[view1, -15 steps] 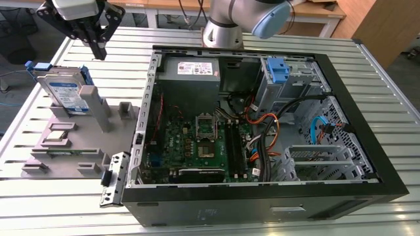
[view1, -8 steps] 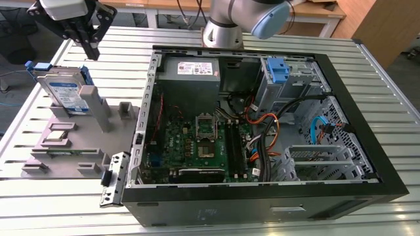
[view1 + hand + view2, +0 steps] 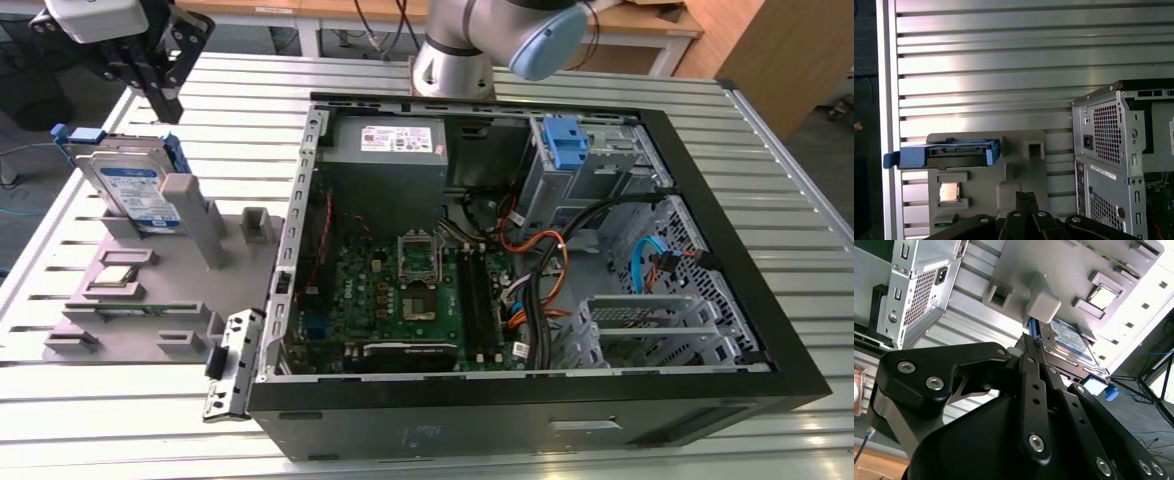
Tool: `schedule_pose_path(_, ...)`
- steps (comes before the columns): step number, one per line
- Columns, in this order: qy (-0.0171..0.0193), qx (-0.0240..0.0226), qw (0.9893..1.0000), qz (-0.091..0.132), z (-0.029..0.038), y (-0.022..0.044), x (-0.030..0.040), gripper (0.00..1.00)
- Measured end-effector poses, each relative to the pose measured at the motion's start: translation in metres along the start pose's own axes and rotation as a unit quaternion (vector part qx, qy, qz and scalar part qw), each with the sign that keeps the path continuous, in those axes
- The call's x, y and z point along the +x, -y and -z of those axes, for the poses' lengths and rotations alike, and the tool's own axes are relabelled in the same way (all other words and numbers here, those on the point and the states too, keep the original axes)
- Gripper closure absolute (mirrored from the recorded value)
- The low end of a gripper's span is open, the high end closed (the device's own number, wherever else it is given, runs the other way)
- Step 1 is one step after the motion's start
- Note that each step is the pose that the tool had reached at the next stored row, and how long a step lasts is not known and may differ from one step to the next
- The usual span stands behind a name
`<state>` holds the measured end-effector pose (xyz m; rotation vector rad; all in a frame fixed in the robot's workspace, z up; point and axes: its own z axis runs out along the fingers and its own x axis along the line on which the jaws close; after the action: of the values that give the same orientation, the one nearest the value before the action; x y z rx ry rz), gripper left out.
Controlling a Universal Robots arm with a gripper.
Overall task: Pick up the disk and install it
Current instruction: 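Reach for the disk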
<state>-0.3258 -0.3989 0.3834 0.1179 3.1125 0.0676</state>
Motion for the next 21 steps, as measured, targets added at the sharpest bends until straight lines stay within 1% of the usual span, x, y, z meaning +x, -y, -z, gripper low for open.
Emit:
schedule_pose_path(4,-0.0002,0.0000,1.0000,0.000,-0.0011,0.0004,0.0054,0.90)
schedule_pose_path(16,-0.0002,0.0000,1.0000,0.000,-0.0013,0.0005,0.0062,0.90)
schedule_pose_path(21,-0.0002,0.0000,1.0000,0.000,-0.0015,0.0008,0.0107,0.90)
